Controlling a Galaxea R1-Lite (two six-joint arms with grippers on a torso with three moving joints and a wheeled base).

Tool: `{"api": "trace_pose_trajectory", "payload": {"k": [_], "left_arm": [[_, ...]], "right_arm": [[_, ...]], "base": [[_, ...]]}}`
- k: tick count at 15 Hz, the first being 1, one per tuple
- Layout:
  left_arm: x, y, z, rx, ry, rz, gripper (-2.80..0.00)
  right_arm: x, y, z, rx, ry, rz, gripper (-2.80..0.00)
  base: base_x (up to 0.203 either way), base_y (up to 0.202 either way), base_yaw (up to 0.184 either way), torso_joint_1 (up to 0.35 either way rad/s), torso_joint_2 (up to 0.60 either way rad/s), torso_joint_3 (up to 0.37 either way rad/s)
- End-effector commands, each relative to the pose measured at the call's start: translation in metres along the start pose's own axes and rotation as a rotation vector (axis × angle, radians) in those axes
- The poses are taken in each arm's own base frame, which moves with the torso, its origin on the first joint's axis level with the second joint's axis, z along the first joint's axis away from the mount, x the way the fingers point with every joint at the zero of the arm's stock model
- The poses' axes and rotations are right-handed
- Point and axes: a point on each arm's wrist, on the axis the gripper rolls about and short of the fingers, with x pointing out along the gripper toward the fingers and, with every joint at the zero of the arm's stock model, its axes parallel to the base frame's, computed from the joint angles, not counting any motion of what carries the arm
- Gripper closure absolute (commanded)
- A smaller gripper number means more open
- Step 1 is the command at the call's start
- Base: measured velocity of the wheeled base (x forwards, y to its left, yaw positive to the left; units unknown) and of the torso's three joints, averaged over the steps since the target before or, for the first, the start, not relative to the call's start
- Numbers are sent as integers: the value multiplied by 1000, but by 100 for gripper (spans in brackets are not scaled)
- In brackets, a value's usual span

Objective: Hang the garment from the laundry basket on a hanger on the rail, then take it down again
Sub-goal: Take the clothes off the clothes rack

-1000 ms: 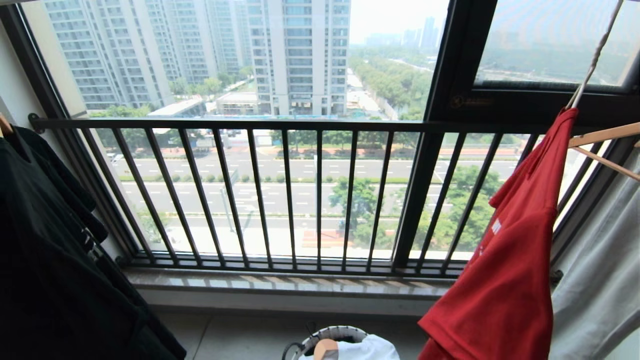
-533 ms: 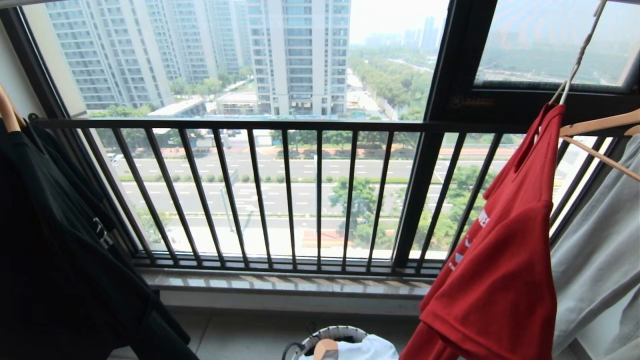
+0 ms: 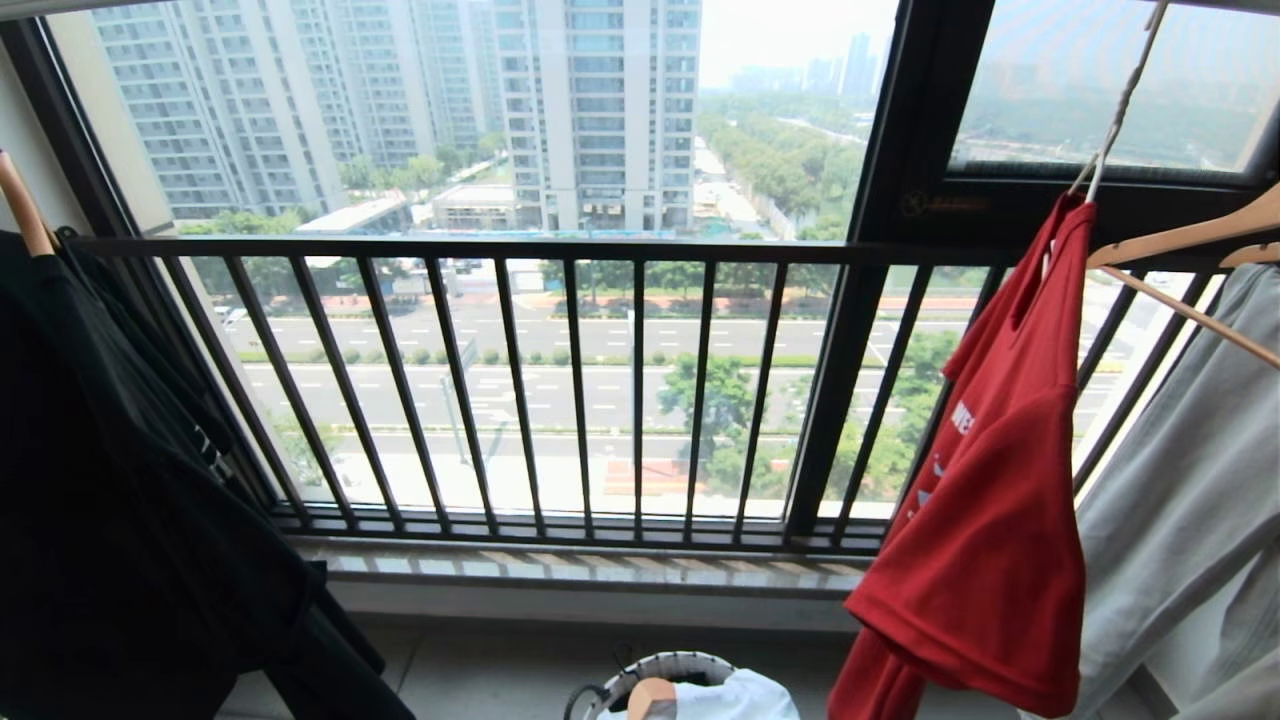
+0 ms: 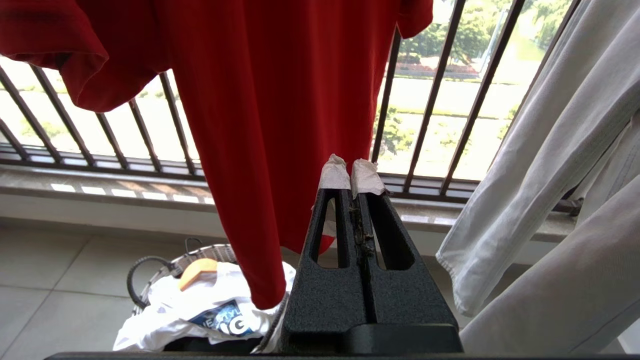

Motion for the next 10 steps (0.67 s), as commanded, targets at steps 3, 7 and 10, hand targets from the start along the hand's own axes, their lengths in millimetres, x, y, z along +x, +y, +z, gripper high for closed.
{"api": "trace_pose_trajectory", "payload": {"k": [3, 7, 10], "left_arm": [[0, 0, 0, -1, 1, 1, 0], [0, 0, 0, -1, 1, 1, 0], [0, 0, 0, -1, 1, 1, 0]], "right_arm": [[0, 0, 0, 0, 2, 1, 0], [0, 0, 0, 0, 1, 1, 0], [0, 0, 0, 0, 2, 1, 0]], "base": [[0, 0, 0, 17, -24, -22], [0, 0, 0, 154, -317, -164], [0, 0, 0, 154, -323, -171]]}}
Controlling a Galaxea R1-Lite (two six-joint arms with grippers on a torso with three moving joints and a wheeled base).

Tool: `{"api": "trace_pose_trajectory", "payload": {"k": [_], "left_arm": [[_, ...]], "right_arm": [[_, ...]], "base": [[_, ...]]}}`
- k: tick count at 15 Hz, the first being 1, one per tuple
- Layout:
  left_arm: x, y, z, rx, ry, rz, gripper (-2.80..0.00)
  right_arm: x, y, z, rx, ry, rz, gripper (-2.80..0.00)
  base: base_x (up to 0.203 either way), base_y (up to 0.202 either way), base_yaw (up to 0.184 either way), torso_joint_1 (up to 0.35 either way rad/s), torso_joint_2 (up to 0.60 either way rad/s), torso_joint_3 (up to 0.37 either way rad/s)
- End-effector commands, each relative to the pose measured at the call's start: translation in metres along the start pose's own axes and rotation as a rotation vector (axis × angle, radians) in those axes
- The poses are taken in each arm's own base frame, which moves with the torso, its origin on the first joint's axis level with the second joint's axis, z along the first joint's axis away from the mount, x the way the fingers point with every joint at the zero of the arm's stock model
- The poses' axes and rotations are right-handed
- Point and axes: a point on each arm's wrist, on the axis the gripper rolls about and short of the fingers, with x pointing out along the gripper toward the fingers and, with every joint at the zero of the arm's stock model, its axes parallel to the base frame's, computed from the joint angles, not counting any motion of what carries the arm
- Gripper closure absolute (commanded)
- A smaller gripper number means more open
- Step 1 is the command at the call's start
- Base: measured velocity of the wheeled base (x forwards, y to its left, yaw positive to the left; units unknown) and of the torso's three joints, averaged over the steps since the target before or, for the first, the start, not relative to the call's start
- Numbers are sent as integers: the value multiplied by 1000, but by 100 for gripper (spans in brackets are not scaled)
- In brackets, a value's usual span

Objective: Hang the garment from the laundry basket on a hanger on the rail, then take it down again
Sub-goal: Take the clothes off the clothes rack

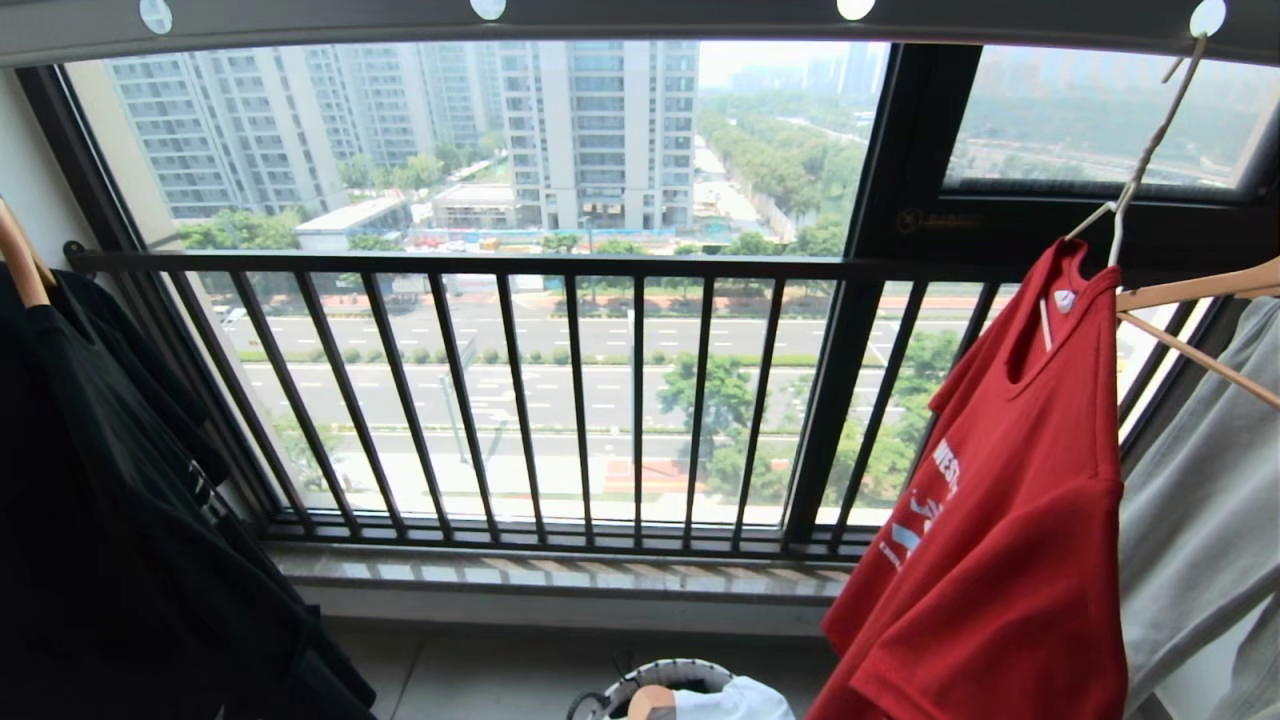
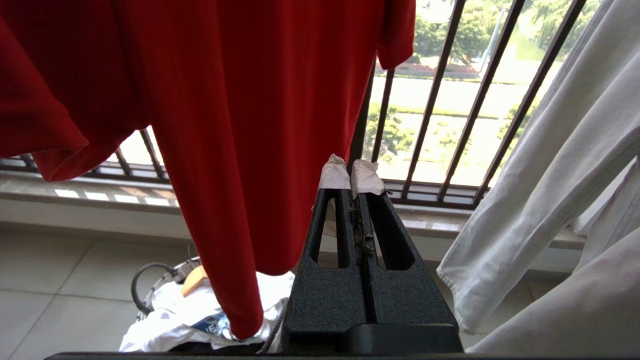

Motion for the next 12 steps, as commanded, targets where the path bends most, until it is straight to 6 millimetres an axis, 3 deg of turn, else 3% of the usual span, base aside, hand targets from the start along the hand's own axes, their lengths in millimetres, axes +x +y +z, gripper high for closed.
{"api": "trace_pose_trajectory", "payload": {"k": [1, 12], "left_arm": [[0, 0, 0, 0, 0, 1, 0], [0, 0, 0, 0, -1, 0, 0]], "right_arm": [[0, 0, 0, 0, 2, 1, 0], [0, 0, 0, 0, 0, 1, 0]], "base": [[0, 0, 0, 149, -317, -166], [0, 0, 0, 103, -211, -108]]}}
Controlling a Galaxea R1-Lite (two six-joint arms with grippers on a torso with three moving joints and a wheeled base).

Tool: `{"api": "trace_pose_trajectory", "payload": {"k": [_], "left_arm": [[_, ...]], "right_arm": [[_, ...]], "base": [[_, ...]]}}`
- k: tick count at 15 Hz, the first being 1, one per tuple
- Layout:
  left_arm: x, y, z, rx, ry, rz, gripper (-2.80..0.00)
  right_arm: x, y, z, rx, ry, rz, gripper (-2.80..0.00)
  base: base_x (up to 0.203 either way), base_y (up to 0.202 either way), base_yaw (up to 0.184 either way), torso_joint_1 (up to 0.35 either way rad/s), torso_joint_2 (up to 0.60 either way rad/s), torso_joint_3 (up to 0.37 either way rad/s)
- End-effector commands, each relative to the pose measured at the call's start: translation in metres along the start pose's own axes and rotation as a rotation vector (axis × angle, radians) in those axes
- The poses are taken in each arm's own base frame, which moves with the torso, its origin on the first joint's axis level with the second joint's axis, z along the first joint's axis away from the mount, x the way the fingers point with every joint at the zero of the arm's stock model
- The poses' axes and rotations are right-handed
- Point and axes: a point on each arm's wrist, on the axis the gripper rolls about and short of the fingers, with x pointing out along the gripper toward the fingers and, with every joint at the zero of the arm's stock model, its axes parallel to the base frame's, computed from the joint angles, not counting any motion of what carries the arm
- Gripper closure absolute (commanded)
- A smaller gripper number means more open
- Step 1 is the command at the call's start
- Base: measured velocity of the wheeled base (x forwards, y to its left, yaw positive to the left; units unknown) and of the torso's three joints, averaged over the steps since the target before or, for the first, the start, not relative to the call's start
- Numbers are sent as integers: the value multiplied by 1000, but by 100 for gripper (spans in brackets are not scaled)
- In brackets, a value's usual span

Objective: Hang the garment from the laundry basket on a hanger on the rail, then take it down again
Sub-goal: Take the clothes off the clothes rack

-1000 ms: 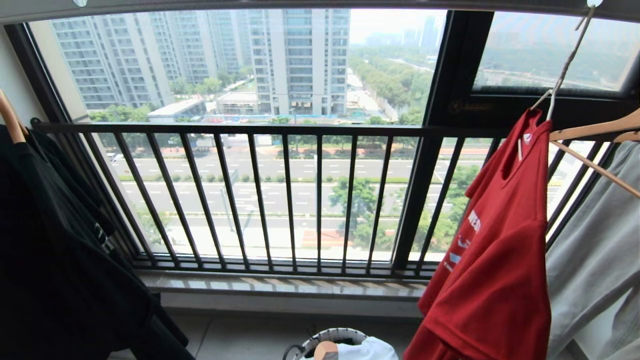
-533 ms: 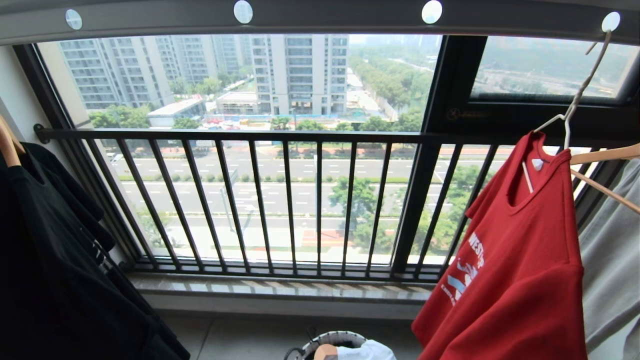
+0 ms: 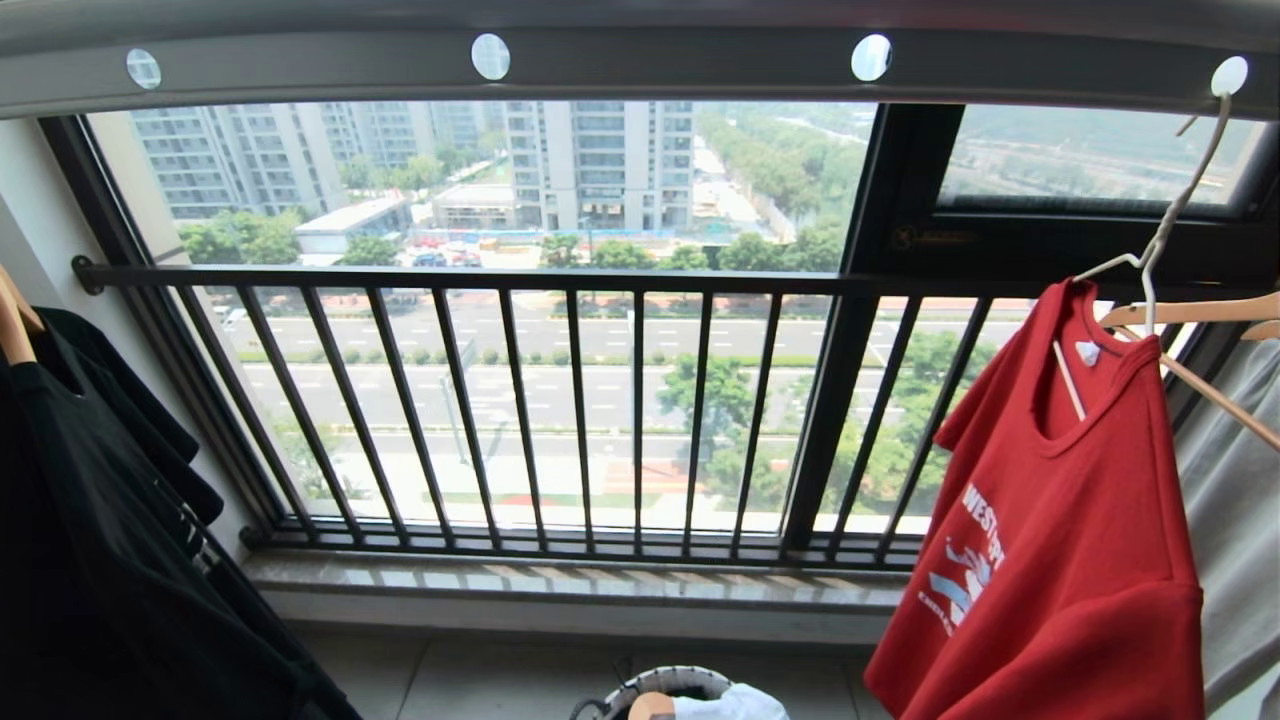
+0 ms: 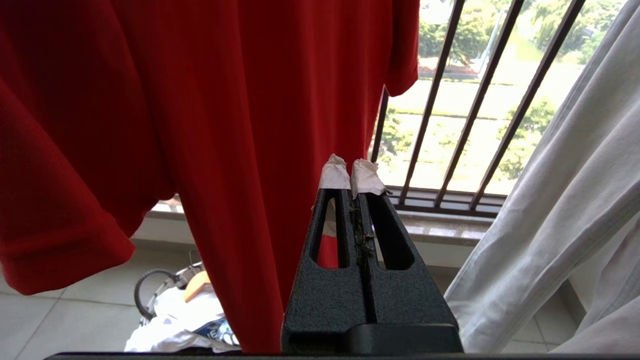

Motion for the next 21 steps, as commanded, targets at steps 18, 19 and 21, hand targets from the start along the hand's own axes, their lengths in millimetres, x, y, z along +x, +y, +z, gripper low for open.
{"api": "trace_pose_trajectory", "payload": {"k": [18, 19, 21], "left_arm": [[0, 0, 0, -1, 0, 1, 0], [0, 0, 0, -1, 0, 1, 0], [0, 0, 0, -1, 0, 1, 0]], "right_arm": [[0, 0, -1, -4, 4, 1, 0], [0, 0, 0, -6, 5, 1, 0], [0, 0, -1, -6, 2, 1, 0]], "base": [[0, 0, 0, 0, 0, 0], [0, 0, 0, 0, 0, 0], [0, 0, 0, 0, 0, 0]]}}
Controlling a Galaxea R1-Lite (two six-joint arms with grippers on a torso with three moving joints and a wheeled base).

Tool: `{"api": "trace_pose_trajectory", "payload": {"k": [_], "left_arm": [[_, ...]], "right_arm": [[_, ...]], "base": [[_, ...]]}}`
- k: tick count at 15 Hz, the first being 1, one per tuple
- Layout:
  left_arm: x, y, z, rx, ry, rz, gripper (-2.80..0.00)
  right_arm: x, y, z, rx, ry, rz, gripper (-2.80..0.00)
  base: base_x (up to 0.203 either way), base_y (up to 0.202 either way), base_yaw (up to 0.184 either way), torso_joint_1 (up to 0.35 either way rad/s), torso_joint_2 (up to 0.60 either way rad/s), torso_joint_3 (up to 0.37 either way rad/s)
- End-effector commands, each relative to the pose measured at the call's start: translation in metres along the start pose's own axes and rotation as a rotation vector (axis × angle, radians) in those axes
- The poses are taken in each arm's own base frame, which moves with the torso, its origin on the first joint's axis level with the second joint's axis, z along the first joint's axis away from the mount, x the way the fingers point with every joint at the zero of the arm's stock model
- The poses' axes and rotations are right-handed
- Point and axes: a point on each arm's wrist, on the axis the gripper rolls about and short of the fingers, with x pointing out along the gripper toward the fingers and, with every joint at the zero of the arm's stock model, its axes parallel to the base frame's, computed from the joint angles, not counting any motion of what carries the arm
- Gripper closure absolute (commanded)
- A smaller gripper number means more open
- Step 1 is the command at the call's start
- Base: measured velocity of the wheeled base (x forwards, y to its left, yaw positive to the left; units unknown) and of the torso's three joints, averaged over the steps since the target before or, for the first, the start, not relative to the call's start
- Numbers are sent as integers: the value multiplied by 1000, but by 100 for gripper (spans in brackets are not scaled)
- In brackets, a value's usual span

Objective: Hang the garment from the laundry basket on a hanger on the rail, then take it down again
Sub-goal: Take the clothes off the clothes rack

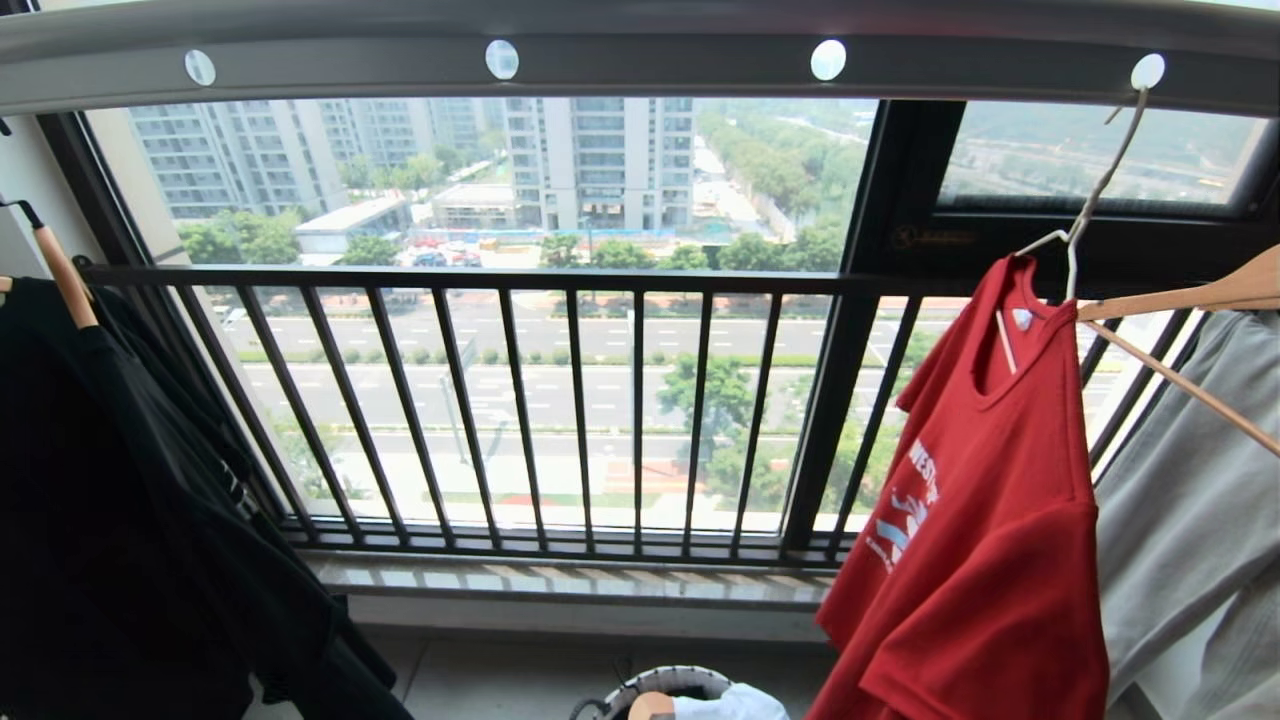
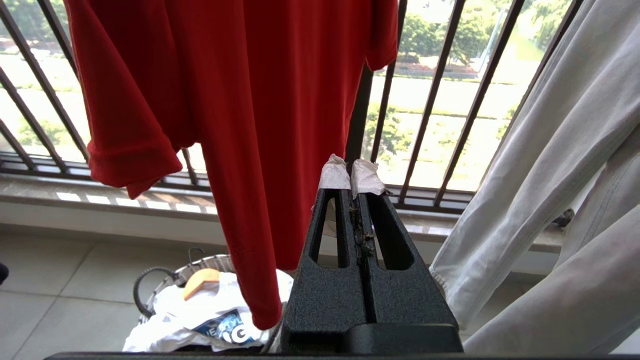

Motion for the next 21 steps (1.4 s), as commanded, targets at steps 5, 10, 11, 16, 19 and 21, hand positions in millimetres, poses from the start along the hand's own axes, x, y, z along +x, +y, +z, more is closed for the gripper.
{"api": "trace_pose_trajectory", "payload": {"k": [5, 10, 11, 16, 19, 21], "left_arm": [[0, 0, 0, -1, -1, 0, 0], [0, 0, 0, -1, 0, 1, 0], [0, 0, 0, -1, 0, 1, 0], [0, 0, 0, -1, 0, -1, 0], [0, 0, 0, -1, 0, 1, 0], [0, 0, 0, -1, 0, 1, 0]], "right_arm": [[0, -1, 1, 7, -6, -21, 0], [-6, -2, 76, 8, -54, -20, 0], [-3, -2, 95, 8, -56, -19, 0], [8, -3, 171, 11, 35, 24, 0], [26, -2, 205, 21, 158, 96, 0], [41, -1, 227, 30, 214, 147, 0]], "base": [[0, 0, 0, 0, 0, 0], [0, 0, 0, 0, 0, 0], [0, 0, 0, 0, 0, 0], [0, 0, 0, 0, 0, 0], [0, 0, 0, 0, 0, 0], [0, 0, 0, 0, 0, 0]]}}
